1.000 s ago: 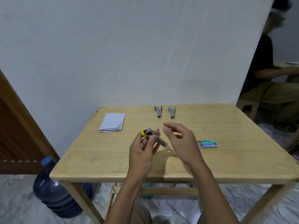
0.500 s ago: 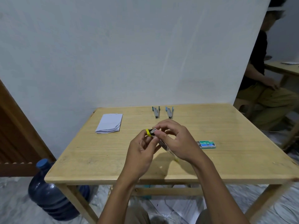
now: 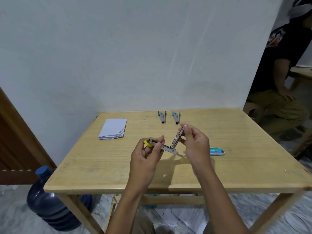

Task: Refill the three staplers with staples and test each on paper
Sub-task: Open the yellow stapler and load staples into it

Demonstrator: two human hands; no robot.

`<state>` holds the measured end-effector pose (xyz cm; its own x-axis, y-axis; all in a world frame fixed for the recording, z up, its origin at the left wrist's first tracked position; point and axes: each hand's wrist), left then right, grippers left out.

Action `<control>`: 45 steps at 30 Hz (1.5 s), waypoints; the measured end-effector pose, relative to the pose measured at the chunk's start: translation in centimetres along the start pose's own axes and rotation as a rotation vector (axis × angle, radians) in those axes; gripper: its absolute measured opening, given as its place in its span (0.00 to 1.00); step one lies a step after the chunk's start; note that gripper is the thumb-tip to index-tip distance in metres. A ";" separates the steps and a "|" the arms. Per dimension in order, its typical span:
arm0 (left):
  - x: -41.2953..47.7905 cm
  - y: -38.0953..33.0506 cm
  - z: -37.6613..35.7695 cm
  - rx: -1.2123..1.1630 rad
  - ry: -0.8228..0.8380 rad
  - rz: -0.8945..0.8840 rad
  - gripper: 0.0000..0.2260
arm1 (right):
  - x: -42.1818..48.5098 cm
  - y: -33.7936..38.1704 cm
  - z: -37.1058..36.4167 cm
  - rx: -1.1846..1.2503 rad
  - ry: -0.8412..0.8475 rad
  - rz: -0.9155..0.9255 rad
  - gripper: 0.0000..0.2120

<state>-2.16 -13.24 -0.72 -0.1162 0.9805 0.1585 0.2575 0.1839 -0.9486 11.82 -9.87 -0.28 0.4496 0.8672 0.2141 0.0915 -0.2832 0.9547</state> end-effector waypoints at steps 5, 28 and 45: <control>0.2 0.5 0.8 -0.210 0.027 0.371 0.08 | 0.7 -0.2 0.8 0.100 -0.185 -0.184 0.11; -1.0 0.9 -0.4 -0.506 0.247 0.579 0.16 | -2.5 -0.3 0.3 -0.639 0.048 0.600 0.06; -1.0 0.4 -0.7 -0.425 0.188 0.504 0.21 | -2.6 0.0 0.4 -0.652 0.162 0.683 0.06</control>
<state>-1.25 -14.06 -1.07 0.2748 0.9420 -0.1928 0.5950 -0.3241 -0.7355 11.02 -12.31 -0.90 0.0904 0.6593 0.7465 -0.6794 -0.5072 0.5302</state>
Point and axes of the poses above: each hand's wrist, its own x-axis towards the middle knuckle, its own z-axis out of the back of the hand, y = z × x, and after that the axes turned 5 degrees about -y, right-handed
